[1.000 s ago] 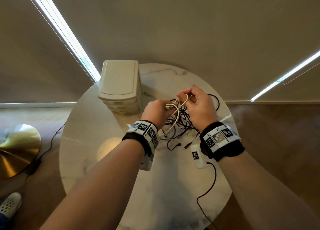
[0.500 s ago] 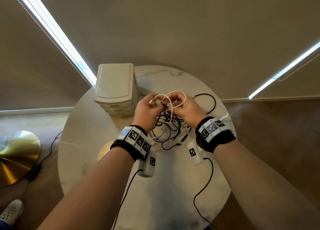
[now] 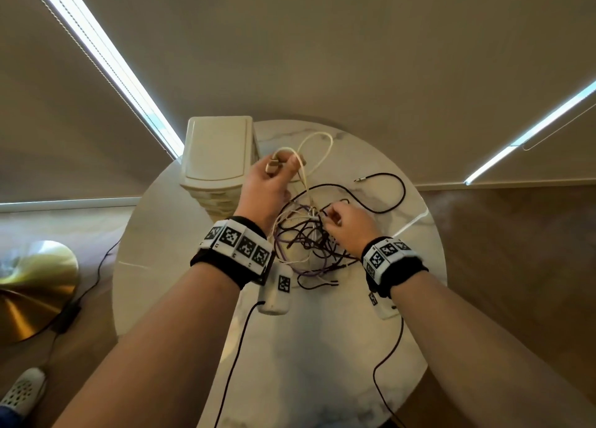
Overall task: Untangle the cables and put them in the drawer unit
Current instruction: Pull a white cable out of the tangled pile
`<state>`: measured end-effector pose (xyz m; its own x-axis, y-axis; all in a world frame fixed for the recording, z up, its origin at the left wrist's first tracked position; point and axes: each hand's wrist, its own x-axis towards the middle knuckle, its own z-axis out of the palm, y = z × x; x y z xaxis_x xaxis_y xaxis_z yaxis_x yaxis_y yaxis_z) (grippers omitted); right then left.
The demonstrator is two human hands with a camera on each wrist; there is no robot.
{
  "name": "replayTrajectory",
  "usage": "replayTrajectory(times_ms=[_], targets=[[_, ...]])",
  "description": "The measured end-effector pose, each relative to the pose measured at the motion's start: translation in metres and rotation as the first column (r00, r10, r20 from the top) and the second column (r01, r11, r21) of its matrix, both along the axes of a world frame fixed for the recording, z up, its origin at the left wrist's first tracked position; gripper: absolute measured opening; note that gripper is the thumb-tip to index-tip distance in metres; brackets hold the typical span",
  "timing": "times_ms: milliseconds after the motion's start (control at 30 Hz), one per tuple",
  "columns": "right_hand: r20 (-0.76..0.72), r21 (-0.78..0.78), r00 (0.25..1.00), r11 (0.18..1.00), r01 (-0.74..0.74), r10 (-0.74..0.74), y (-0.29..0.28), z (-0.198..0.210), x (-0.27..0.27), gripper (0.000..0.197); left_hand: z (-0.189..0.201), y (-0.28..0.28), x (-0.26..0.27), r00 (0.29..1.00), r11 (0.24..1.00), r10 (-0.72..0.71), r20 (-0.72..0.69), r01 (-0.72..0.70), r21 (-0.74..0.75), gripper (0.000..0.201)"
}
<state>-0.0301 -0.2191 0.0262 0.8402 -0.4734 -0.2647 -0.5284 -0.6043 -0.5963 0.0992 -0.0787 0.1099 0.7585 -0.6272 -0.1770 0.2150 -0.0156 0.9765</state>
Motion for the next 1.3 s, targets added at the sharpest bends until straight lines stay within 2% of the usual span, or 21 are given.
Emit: replayTrajectory(times_ms=[67,100,167,233,300,367,467,567,633,700,767,867,900,933,1000,1033,1067,1100,1167,1233,1300], targets=[[-0.106,-0.011,0.992,0.998,0.062,-0.062,-0.001,-0.007,-0.005,0.012,0.003,-0.003,0.003,1.000,1.000,0.013,0.028,-0.013,-0.006,0.015],[-0.080,-0.004,0.991,0.995,0.104,-0.104,-0.002,-0.007,-0.008,0.020,0.003,-0.004,0.003,0.998,1.000,0.002,0.064,-0.004,0.027,0.019],[0.099,0.012,0.991,0.995,0.094,-0.095,0.002,0.002,-0.005,0.038,-0.002,-0.002,0.004,0.995,0.996,-0.018,0.101,0.010,0.085,0.023],[0.254,0.073,0.967,0.997,0.012,-0.030,0.011,0.017,0.005,0.033,-0.008,-0.004,0.005,0.997,0.995,-0.045,0.064,0.039,0.087,0.022],[0.174,0.124,0.983,0.989,-0.079,0.056,0.020,0.018,0.013,0.021,-0.007,-0.007,0.004,0.999,0.998,-0.024,0.026,0.022,0.064,0.033],[0.042,0.118,0.996,0.990,-0.080,0.076,0.021,0.000,0.012,0.028,0.004,-0.010,0.007,0.996,0.996,0.090,-0.006,-0.090,0.020,0.041],[-0.079,0.080,0.997,0.997,0.010,-0.004,0.010,-0.032,-0.005,0.025,0.022,-0.001,0.023,0.950,0.946,0.310,-0.024,-0.311,-0.086,0.017],[-0.111,0.077,0.991,0.994,0.080,-0.071,0.002,-0.041,-0.017,0.022,0.023,0.018,0.040,0.908,0.908,0.419,0.009,-0.419,-0.033,0.018],[-0.040,0.060,0.992,0.991,0.123,-0.120,-0.003,-0.029,-0.011,0.025,0.015,0.027,0.041,0.936,0.928,0.337,0.098,-0.348,0.131,0.024],[0.082,0.050,0.981,0.984,0.171,-0.174,-0.009,-0.006,0.000,0.026,0.004,0.031,0.033,0.970,0.939,0.198,0.138,-0.228,0.257,0.034],[0.208,0.066,0.958,0.980,0.188,-0.198,-0.012,0.023,0.011,0.023,-0.009,0.032,0.024,0.985,0.948,0.104,0.139,-0.141,0.286,0.056],[0.361,0.047,0.913,0.982,0.183,-0.188,-0.015,0.062,0.022,0.022,-0.017,0.023,0.010,0.984,0.960,0.081,0.156,-0.119,0.253,0.060],[0.362,0.044,0.916,0.985,0.167,-0.171,-0.016,0.068,0.024,0.021,-0.020,0.018,0.009,0.983,0.958,0.084,0.166,-0.125,0.258,0.058],[0.306,0.015,0.944,0.992,0.124,-0.122,-0.017,0.071,0.027,0.020,-0.019,0.013,0.006,0.980,0.958,0.078,0.185,-0.125,0.259,0.048],[0.107,-0.096,0.994,0.995,0.005,0.005,-0.017,0.068,0.028,0.019,-0.018,0.006,0.000,0.975,0.956,0.045,0.218,-0.105,0.274,0.036],[0.075,-0.131,0.997,0.991,-0.023,0.033,-0.017,0.065,0.026,0.019,-0.020,0.002,0.000,0.976,0.955,0.023,0.218,-0.086,0.285,0.036],[0.107,-0.137,0.994,0.990,-0.013,0.028,-0.017,0.063,0.024,0.019,-0.021,0.000,-0.001,0.974,0.951,0.004,0.227,-0.074,0.300,0.033],[0.182,-0.102,0.983,0.994,0.025,-0.006,-0.016,0.063,0.022,0.019,-0.024,-0.001,0.001,0.969,0.948,-0.019,0.246,-0.060,0.311,0.030],[0.335,0.071,0.932,0.990,0.124,-0.141,-0.014,0.066,0.021,0.015,-0.028,-0.003,-0.002,0.944,0.928,-0.113,0.310,-0.012,0.374,0.025],[0.411,0.231,0.879,0.960,0.156,-0.241,-0.009,0.074,0.023,0.012,-0.031,-0.007,-0.009,0.916,0.903,-0.208,0.344,0.045,0.427,0.022],[0.461,0.344,0.835,0.928,0.142,-0.299,-0.003,0.086,0.025,0.011,-0.035,-0.009,-0.016,0.898,0.891,-0.242,0.369,0.055,0.450,0.022]])
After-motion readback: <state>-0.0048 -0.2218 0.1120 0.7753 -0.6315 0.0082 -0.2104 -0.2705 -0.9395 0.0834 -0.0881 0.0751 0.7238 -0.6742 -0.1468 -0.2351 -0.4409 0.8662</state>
